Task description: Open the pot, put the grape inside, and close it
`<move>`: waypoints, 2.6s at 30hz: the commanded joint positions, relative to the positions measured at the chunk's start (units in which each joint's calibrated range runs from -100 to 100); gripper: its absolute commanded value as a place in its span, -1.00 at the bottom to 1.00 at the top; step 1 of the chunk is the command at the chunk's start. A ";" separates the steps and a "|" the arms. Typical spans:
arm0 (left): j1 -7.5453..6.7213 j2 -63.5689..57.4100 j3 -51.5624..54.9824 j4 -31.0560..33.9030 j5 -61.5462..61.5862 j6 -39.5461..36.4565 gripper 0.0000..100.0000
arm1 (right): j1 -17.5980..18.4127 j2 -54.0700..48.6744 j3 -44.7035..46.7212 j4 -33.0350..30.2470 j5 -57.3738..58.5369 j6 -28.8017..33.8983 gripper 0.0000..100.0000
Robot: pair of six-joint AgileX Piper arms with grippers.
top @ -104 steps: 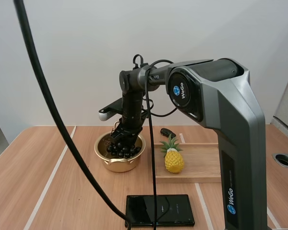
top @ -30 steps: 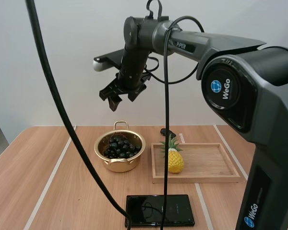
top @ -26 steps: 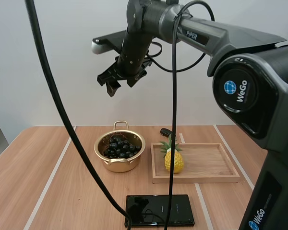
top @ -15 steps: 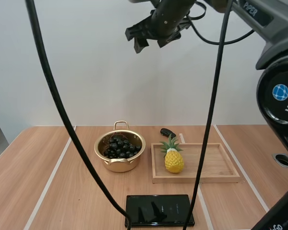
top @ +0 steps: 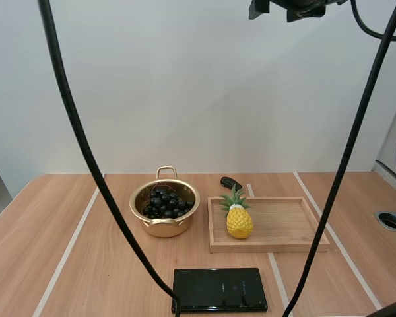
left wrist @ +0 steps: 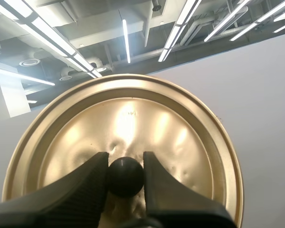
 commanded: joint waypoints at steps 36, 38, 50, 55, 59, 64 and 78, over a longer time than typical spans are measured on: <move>-0.02 4.43 49.06 -8.41 -8.03 2.05 -1.00 | -1.44 -15.92 -0.55 2.37 11.90 0.77 -1.00; -0.02 4.43 51.93 -9.10 -9.87 2.73 -1.00 | -1.44 -15.92 -0.55 2.37 11.90 0.77 -1.00; -0.02 4.86 67.43 -11.09 -22.85 4.71 -1.00 | -1.44 -15.92 -0.55 2.46 11.90 0.77 -1.00; -0.02 7.98 70.02 -13.63 -21.60 6.04 -1.00 | -1.44 -15.92 -0.55 2.46 11.90 0.77 -1.00; -0.02 11.45 71.89 -13.89 -21.17 6.67 -1.00 | -1.44 -16.50 -0.55 2.35 11.90 0.77 -1.00; -0.02 16.48 72.13 -13.89 -18.18 6.67 -1.00 | -1.44 -17.78 -0.55 2.24 11.90 0.77 -1.00; -0.02 24.66 72.23 -13.89 -17.39 7.50 -1.00 | -1.44 -18.86 -0.55 -0.24 11.90 0.77 -1.00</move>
